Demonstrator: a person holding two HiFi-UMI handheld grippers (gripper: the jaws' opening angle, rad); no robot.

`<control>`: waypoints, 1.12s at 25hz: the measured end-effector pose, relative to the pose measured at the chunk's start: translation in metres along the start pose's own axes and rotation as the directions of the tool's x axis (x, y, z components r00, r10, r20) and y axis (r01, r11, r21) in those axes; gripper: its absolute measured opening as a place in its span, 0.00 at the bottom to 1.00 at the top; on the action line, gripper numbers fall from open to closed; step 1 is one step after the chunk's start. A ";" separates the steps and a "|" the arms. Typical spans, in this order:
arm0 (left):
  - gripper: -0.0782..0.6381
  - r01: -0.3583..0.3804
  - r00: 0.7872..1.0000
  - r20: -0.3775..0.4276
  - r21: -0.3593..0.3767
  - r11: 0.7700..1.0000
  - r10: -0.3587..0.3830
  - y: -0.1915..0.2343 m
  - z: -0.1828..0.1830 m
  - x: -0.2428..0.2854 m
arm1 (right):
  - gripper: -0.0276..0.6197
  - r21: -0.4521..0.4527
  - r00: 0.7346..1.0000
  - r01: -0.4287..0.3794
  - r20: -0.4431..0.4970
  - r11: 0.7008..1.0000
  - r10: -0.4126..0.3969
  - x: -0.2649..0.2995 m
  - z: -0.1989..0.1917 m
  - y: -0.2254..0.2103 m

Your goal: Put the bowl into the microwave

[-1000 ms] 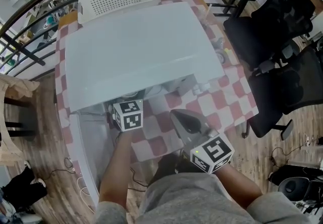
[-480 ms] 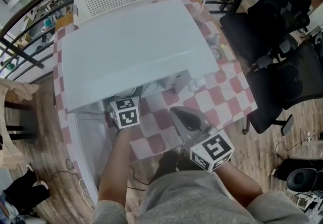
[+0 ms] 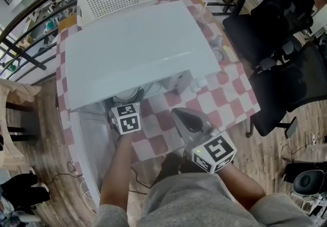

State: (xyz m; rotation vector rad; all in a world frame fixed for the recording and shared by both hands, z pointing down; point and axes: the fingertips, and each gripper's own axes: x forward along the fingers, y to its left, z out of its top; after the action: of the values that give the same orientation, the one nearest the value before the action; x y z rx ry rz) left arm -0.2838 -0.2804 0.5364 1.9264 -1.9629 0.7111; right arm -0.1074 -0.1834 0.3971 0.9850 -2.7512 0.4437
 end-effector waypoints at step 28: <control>0.79 0.023 0.964 0.266 -0.139 0.990 0.015 -0.089 0.028 -0.209 | 0.04 -0.035 0.997 -0.046 0.057 0.998 0.048 -0.092 0.015 -0.028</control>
State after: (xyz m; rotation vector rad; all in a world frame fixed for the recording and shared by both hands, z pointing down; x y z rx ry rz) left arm -0.1807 -0.1177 0.4127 2.0254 -2.0977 0.3123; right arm -0.0200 -0.1553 0.3644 0.9407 -2.8287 0.3814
